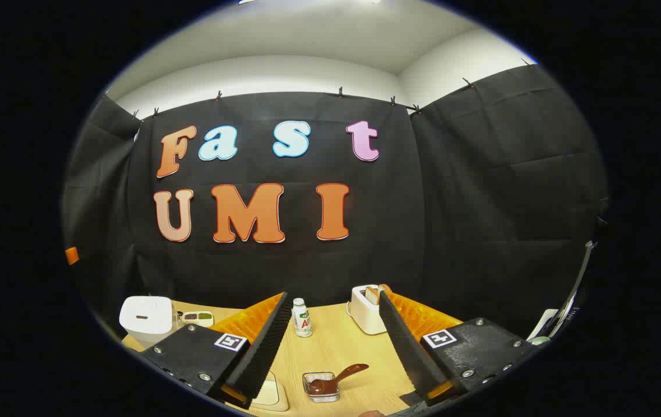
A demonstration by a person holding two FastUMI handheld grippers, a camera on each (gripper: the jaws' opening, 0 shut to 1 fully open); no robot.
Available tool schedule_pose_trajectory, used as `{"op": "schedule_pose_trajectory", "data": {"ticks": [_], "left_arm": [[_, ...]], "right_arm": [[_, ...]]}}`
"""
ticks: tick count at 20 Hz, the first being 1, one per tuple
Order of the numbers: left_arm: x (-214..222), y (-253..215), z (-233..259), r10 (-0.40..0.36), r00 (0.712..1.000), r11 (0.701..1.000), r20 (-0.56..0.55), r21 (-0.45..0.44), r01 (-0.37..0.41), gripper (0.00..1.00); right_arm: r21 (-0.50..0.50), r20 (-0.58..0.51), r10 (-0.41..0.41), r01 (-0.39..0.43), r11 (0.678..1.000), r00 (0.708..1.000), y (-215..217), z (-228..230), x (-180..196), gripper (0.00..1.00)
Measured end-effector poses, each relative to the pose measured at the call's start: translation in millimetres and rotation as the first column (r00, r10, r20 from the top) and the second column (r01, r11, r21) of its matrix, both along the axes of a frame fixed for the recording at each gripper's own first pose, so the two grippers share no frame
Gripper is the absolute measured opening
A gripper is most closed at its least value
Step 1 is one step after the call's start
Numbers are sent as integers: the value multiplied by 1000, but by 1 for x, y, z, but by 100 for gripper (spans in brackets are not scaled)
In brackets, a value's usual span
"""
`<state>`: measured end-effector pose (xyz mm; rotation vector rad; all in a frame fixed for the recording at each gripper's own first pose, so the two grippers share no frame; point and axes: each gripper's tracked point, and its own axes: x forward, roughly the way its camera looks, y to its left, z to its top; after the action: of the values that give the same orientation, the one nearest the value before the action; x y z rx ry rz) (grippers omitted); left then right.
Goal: Close the left gripper, press the button to open the rice cooker; take a wooden spoon from the chopstick holder with the right hand, scoop a spoonful of rice and pour it into the rice cooker, then put the wooden spoon back into the chopstick holder.
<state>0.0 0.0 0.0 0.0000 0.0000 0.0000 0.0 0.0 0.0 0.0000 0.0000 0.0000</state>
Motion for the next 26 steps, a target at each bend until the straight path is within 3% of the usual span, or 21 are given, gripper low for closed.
{"op": "schedule_pose_trajectory", "data": {"ticks": [20,24,26], "left_arm": [[0,13,-1,5,1000,1000,-17,0,-5,100],[-4,16,2,4,1000,1000,-12,18,-4,67],[-4,14,3,-8,1000,1000,-10,20,8,59]], "right_arm": [[-26,-1,7,-7,1000,1000,7,-2,-1,95],[-26,1,-9,9,1000,1000,4,-2,0,95],[-23,0,-4,4,1000,1000,6,-3,-2,95]]}}
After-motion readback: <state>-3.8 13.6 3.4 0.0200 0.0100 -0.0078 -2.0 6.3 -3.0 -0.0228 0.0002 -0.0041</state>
